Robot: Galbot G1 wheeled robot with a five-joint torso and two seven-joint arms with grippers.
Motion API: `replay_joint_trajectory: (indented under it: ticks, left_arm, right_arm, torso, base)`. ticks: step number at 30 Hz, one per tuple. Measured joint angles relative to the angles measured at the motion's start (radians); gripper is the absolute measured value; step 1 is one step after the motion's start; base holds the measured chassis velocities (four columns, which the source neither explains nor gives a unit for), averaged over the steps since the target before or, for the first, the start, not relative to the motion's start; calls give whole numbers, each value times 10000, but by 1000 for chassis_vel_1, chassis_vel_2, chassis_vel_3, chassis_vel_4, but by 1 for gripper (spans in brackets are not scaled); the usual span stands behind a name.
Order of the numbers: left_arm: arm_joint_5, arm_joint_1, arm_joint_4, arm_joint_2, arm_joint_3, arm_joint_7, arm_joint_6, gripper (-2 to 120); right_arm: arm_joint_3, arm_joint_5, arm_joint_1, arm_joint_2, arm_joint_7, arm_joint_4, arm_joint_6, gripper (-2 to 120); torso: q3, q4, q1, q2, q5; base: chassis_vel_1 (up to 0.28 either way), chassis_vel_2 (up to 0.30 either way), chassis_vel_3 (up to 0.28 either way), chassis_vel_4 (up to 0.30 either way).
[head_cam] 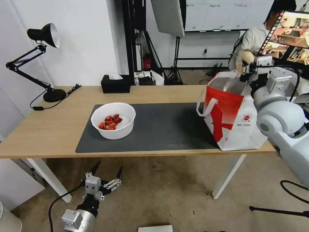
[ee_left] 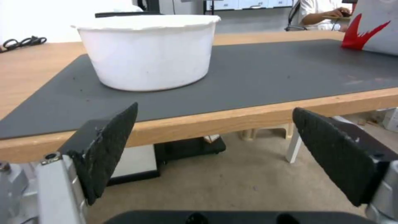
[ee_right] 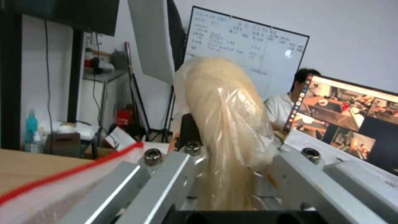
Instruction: Pick up the trash from the table and place it into the takeout bag.
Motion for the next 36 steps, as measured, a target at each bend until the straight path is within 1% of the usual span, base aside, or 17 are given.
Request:
replay_joint_trajectory:
  ticks: [3,5,6,9,10,13,14,16,17,20,21,23,24,25,26,28,36]
  left_arm:
    - [7,44,-53,17,-14,1,1,100]
    - [42,70,-84,16,-3,0,5,100]
    - [42,70,-84,16,-3,0,5,100]
    - [117,70,-109,-9,84,0,18,100]
    - [117,70,-109,-9,84,0,18,100]
    - [156,55,-114,-31,149,0,33,100]
    - [156,55,-114,-31,149,0,33,100]
    - [167,50,-115,-33,164,0,35,100]
    - [167,50,-115,-33,164,0,35,100]
    - [168,50,-115,-24,165,0,38,100]
    - [168,50,-115,-24,165,0,38,100]
    - [166,49,-114,-10,161,1,38,100]
    - [159,48,-115,-2,152,1,39,100]
    - [159,48,-115,-2,152,1,39,100]
    - [151,48,-115,7,145,1,39,100]
    - [138,47,-129,15,142,1,39,100]
    - [128,41,-168,10,138,0,43,100]
  right_arm:
    - [206,-204,-356,-33,-192,-13,89,10]
    - [397,-233,-646,-93,-301,36,121,19]
    - [397,-233,-646,-93,-301,36,121,19]
    - [614,-152,-880,-223,-380,150,129,34]
    - [614,-152,-880,-223,-380,150,129,34]
    - [689,-85,-983,-309,-388,195,129,49]
    - [689,-85,-983,-309,-388,195,129,49]
    - [702,-64,-1022,-331,-388,227,123,61]
    - [702,-64,-1022,-331,-388,227,123,61]
    - [691,-39,-1015,-329,-386,231,99,75]
    - [691,-39,-1015,-329,-386,231,99,75]
    - [665,-31,-995,-310,-384,234,76,83]
    - [652,-27,-993,-290,-384,254,54,89]
    - [652,-27,-993,-290,-384,254,54,89]
    - [648,-24,-994,-274,-383,272,28,94]
    - [653,-9,-1025,-260,-383,316,3,99]
    - [824,50,-1198,-245,-383,440,4,100]
  torso:
    - [0,0,0,0,1]
    - [0,-1,1,0,1]
    - [0,-1,1,0,1]
    - [0,0,1,0,-2]
    - [0,0,1,0,-2]
    - [0,-1,1,0,-2]
    - [0,-1,1,0,-2]
    - [0,0,1,0,-1]
    - [0,0,1,0,-1]
    - [0,0,1,0,-2]
    - [0,0,1,0,-2]
    - [0,0,1,0,-1]
    - [0,0,1,0,-1]
    - [0,0,1,0,-1]
    - [0,0,1,0,-1]
    - [0,0,0,0,-1]
    - [0,0,0,0,-1]
  base:
    - [0,0,0,0]
    - [0,0,0,0]
    - [0,0,0,0]
    - [0,0,0,0]
    - [0,0,0,0]
    - [0,0,0,0]
    - [0,0,0,0]
    - [0,0,0,0]
    - [0,0,0,0]
    - [0,0,0,0]
    - [0,0,0,0]
    - [0,0,0,0]
    - [0,0,0,0]
    - [0,0,0,0]
    - [0,0,0,0]
    - [0,0,0,0]
    - [0,0,0,0]
